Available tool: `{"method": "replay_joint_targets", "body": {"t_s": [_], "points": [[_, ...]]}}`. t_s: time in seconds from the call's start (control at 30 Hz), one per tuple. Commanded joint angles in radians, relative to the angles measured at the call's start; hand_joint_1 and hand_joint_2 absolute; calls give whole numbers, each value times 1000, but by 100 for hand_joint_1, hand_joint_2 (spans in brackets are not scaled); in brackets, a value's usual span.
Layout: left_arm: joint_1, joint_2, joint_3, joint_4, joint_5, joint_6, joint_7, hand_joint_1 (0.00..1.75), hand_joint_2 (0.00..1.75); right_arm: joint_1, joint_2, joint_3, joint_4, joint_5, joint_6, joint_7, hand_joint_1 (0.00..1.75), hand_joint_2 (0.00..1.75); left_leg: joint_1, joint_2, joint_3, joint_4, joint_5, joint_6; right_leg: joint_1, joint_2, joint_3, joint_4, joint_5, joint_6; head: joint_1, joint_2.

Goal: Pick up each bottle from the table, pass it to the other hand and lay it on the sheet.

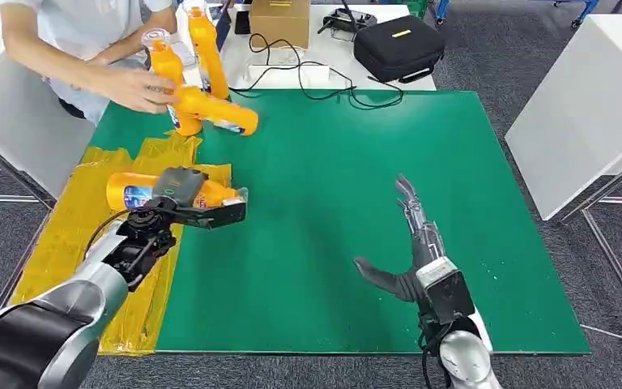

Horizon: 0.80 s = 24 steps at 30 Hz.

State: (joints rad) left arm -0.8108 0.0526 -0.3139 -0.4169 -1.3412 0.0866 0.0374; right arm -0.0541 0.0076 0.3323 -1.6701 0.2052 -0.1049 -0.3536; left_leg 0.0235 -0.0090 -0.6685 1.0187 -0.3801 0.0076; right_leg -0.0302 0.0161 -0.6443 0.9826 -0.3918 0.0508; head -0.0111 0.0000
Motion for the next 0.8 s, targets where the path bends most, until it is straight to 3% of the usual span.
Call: {"method": "replay_joint_targets", "body": {"t_s": [0.03, 0.13, 0.17, 0.2, 0.23, 0.33, 0.43, 0.47, 0.5, 0.6, 0.7, 0.8], "points": [[-62, 6, 67, 126, 24, -30, 4, 106, 175, 4, 8, -38, 5, 8, 1, 14, 0, 175, 0, 1, 10, 1, -5, 1, 2, -2, 10, 1, -5, -5, 0, 0], [-62, 6, 67, 126, 24, -30, 4, 106, 175, 4, 8, -38, 5, 8, 1, 14, 0, 175, 0, 1, 2, 0, -1, 1, 1, -1, 2, 0, -1, -2, 0, 0], [-62, 6, 67, 126, 24, -30, 4, 106, 175, 4, 8, -38, 5, 8, 1, 14, 0, 175, 0, 1, 6, 1, -4, 1, 1, -1, 6, 1, -4, -3, 0, 0], [-62, 6, 67, 126, 24, -30, 4, 5, 175, 4, 8, -38, 5, 8, 1, 14, 0, 175, 0, 1, 5, 1, -3, 1, 1, -1, 5, 1, -3, -3, 0, 0], [-59, 3, 75, 120, 29, -16, 15, 0, 175, 3, 11, -39, 6, 11, 4, 17, 0, 175, 0, 0, 3, 0, -2, 1, 1, -1, 3, 0, -2, -2, 0, 0], [-50, 3, 91, 120, 35, -1, 24, 0, 175, -5, 20, -37, 15, 25, 12, 26, 0, 175, 0, 0, 8, 1, -4, 1, 2, -2, 8, 1, -4, -4, 0, 0], [-41, 1, 109, 114, 43, 36, 31, 0, 175, -11, 24, -38, 20, 32, 16, 32, 0, 175, 0, 1, 3, 0, -2, 1, 1, 0, 3, 0, -1, -2, 0, 0], [-38, -1, 122, 111, 55, 46, 27, 0, 175, -13, 24, -39, 23, 33, 18, 35, 0, 175, 0, 2, 11, 1, -6, 2, 2, -2, 11, 1, -5, -5, 0, 0], [-36, -2, 131, 110, 65, 48, 22, 0, 175, -13, 25, -39, 24, 33, 19, 36, 0, 175, 0, 1, 5, 0, -2, 1, 1, 0, 5, 0, -2, -3, 0, 0], [-17, -16, 205, 87, 151, 85, -63, 0, 175, -17, 15, -38, 42, 33, 22, 40, 0, 175, 0, 1, 6, 0, -3, 1, 1, -1, 6, 0, -3, -3, 0, 0], [13, -38, 277, 35, 261, 213, -229, 0, 175, -12, 3, -36, 46, 23, 15, 39, 0, 175, 0, 1, 11, 0, -5, 2, 1, -2, 11, -1, -5, -4, 0, 0], [27, -55, 291, -6, 329, 300, -310, 0, 175, -12, -4, -26, 59, 24, -9, 36, 0, 175, 0, 0, 6, 0, -3, 1, 1, -2, 7, -1, -3, -3, 0, 0]]}}
